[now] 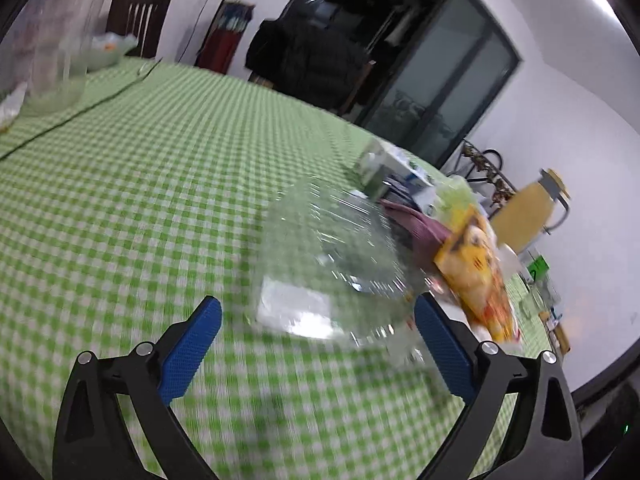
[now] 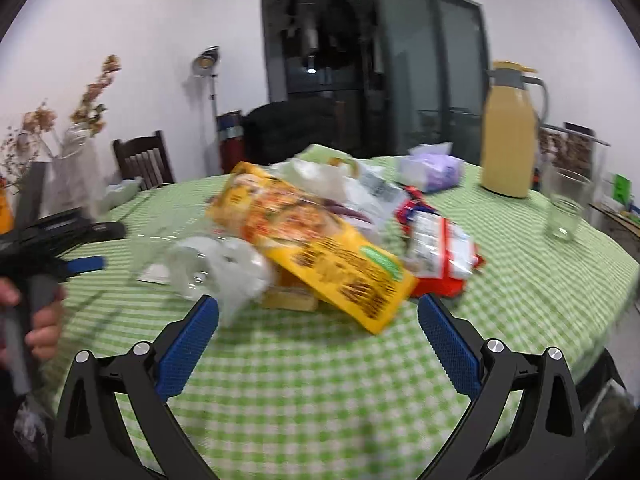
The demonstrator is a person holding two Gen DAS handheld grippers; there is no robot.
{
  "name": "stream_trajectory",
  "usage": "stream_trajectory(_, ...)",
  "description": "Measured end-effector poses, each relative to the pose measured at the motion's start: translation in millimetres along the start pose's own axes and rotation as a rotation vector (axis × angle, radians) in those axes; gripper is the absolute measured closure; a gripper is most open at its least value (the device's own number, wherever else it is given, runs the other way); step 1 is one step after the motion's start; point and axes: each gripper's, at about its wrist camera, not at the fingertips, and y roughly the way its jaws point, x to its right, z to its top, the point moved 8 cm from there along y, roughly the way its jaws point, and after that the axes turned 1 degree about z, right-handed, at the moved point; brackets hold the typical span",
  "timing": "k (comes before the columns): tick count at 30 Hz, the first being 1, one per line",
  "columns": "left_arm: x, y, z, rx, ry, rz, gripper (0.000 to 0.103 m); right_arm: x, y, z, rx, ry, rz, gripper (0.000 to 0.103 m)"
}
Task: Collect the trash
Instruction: 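Grasp the clear clamshell box with the left gripper while the right gripper grasps the clear bottle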
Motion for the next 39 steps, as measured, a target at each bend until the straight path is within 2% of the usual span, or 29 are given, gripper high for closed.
stream_trajectory(1,-3,8,5,-0.011,0.005,0.021,0.010,-8,3,2,-0.008,-0.011,0.019,0.020)
stream_trajectory(2,-3,11,6,-0.016,0.012,0.036,0.009,-15,7,4,-0.021,-0.019,0.032,0.046)
stream_trajectory(3,-2,15,8,-0.025,0.040,0.050,0.009,-21,12,5,-0.037,-0.022,0.041,0.055)
stream_trajectory(6,15,19,4,-0.030,0.167,0.040,0.007,-44,27,6,-0.071,-0.054,0.109,0.058)
stream_trajectory(8,26,22,-3,-0.032,0.244,0.058,0.007,-60,36,7,-0.081,-0.100,0.122,0.058)
stream_trajectory(9,28,25,-5,-0.039,0.290,0.072,0.007,-67,44,8,-0.092,-0.125,0.123,0.062)
stream_trajectory(14,42,40,-8,-0.062,0.368,0.105,0.007,-84,75,11,-0.139,-0.165,0.140,0.072)
stream_trajectory(17,42,54,-5,-0.085,0.379,0.147,0.007,-87,81,15,-0.137,-0.199,0.123,0.072)
stream_trajectory(19,41,60,-4,-0.082,0.368,0.149,0.010,-86,80,16,-0.136,-0.206,0.115,0.072)
stream_trajectory(23,38,54,-2,-0.064,0.352,0.137,0.013,-87,63,27,-0.066,-0.252,0.069,0.072)
stream_trajectory(27,36,42,0,-0.030,0.337,0.131,0.014,-95,43,38,0.003,-0.280,0.084,0.072)
stream_trajectory(29,33,34,3,-0.010,0.324,0.134,0.014,-100,53,32,-0.032,-0.288,0.099,0.072)
stream_trajectory(33,30,23,9,0.013,0.304,0.149,0.015,-101,86,12,-0.137,-0.331,0.064,0.072)
stream_trajectory(38,25,5,15,0.053,0.301,0.160,0.015,-100,105,5,-0.166,-0.369,0.029,0.072)
stream_trajectory(39,25,1,16,0.063,0.294,0.161,0.015,-100,108,4,-0.177,-0.364,0.029,0.086)
